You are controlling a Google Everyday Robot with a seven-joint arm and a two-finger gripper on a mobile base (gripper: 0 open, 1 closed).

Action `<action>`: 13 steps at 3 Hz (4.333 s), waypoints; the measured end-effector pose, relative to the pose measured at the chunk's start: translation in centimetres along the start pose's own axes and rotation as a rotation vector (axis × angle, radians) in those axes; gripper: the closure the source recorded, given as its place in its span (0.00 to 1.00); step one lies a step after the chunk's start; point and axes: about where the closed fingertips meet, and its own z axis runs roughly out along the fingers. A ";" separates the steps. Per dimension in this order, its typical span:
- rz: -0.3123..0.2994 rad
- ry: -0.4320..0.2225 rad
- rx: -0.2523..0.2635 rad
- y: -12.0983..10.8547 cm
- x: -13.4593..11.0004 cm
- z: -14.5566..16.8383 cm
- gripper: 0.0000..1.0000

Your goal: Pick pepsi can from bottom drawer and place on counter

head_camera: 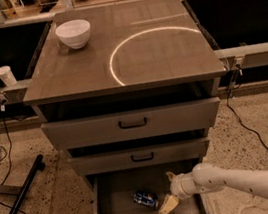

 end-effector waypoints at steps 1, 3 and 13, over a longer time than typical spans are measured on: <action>-0.062 0.116 0.059 1.9 -2.0 3.4 0.00; -0.094 0.104 0.012 3.1 -3.0 4.8 0.00; -0.124 0.235 0.084 -1.1 -0.5 11.1 0.00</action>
Offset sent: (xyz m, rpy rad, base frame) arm -0.0087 0.0249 -0.0052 -0.1186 0.0006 0.0214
